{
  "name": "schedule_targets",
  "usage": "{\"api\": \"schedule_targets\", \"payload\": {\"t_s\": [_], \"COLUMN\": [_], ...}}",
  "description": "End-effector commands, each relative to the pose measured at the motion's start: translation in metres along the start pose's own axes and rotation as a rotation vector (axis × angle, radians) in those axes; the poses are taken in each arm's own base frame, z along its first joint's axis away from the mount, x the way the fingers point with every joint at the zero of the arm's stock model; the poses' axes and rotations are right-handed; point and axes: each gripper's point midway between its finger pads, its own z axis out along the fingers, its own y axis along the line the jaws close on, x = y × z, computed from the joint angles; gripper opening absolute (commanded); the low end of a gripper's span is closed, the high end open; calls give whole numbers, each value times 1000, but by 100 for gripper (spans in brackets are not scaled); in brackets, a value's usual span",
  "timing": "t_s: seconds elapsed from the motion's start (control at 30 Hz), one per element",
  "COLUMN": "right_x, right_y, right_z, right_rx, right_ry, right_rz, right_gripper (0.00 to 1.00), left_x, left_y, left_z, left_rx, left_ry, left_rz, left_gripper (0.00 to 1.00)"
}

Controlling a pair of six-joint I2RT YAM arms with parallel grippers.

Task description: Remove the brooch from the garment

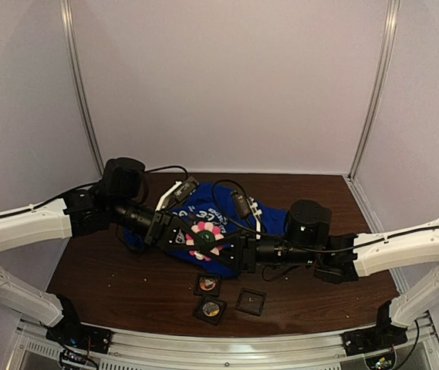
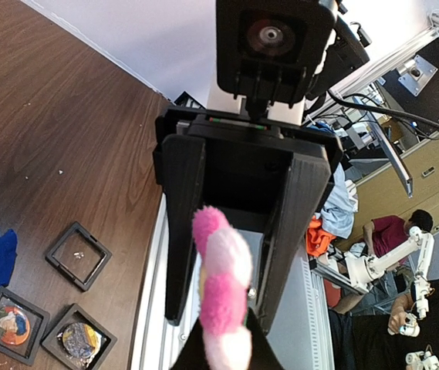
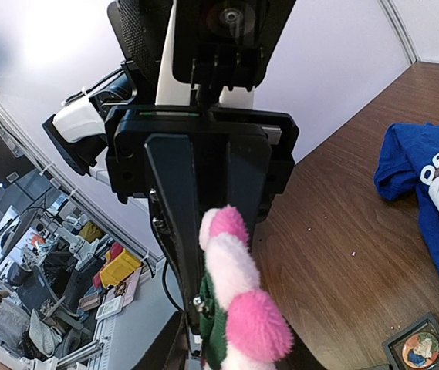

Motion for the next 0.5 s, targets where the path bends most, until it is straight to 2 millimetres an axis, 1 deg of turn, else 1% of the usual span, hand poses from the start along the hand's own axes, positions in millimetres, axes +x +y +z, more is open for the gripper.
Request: {"api": "schedule_targets", "payload": {"t_s": [0.0,0.33,0.47], "right_x": [1,1,4], "right_y": [-32,-44,-45], "right_z": [-3,-10,-7], "right_rx": [106,144,143], "right_ry": [-12,-42,-22], "right_rz": [50,101,109], "right_gripper": [33,31,31], "left_x": [5,5,5], "left_y": [-7,-4,-4], "left_z": [2,2,2], "left_rx": [48,34,37], "left_ry": [13,7,7], "left_rz": [29,29,30], "left_gripper": [0,0,0]}}
